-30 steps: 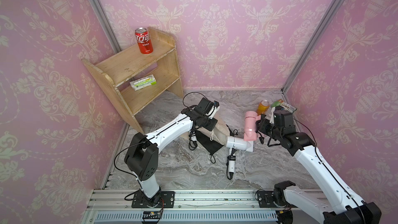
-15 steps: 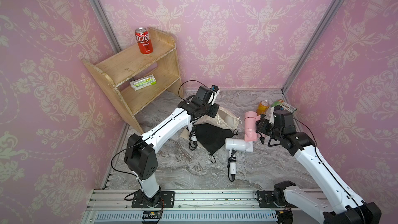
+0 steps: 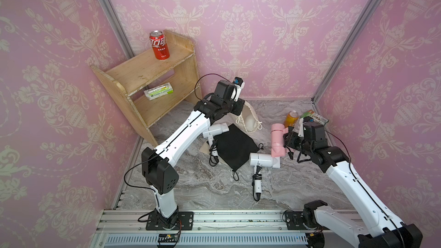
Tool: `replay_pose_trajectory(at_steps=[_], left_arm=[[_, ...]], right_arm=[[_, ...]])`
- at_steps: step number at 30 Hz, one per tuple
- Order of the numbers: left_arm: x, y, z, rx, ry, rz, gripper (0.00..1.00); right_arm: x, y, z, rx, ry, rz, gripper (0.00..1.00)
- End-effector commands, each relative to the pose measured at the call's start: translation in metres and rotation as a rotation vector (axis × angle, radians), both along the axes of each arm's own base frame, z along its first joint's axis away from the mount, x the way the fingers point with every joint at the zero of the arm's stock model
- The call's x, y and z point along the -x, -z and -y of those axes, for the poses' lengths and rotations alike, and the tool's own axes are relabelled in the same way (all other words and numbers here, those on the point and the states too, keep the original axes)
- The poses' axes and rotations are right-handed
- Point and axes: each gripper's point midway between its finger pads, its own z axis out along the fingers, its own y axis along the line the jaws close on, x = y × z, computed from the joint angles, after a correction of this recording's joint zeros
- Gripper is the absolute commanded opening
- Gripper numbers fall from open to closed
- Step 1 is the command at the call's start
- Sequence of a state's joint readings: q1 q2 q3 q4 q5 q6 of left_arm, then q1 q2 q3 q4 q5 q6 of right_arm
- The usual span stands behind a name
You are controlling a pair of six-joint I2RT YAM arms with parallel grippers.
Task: Pack away hair dryers
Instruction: Open the drawstring bag, then place the hair dryer in the drawstring bag.
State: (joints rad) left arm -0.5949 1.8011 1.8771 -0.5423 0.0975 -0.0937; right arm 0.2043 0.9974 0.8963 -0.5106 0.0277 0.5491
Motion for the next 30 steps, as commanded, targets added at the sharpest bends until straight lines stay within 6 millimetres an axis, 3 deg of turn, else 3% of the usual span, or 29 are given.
replay_pose_trajectory(at_steps=[1, 9, 12, 17, 30], left_arm=[[0.004, 0.018, -0.011, -0.083, 0.017, -0.024, 0.0], [0.02, 0.1, -0.007, -0.076, 0.039, -0.193, 0.0], [0.025, 0.12, -0.005, -0.051, 0.037, -0.245, 0.0], [0.026, 0.134, 0.001, -0.021, 0.039, -0.286, 0.0], [0.025, 0.126, 0.012, 0.026, 0.06, -0.295, 0.0]], right_arm=[[-0.005, -0.017, -0.011, -0.036, -0.044, 0.074, 0.27], [0.008, -0.008, -0.041, -0.036, -0.15, 0.05, 0.29], [0.015, -0.002, -0.052, -0.041, -0.199, 0.032, 0.29], [0.025, 0.005, -0.073, -0.052, -0.285, -0.001, 0.3], [0.037, 0.013, -0.117, -0.037, -0.446, -0.026, 0.31]])
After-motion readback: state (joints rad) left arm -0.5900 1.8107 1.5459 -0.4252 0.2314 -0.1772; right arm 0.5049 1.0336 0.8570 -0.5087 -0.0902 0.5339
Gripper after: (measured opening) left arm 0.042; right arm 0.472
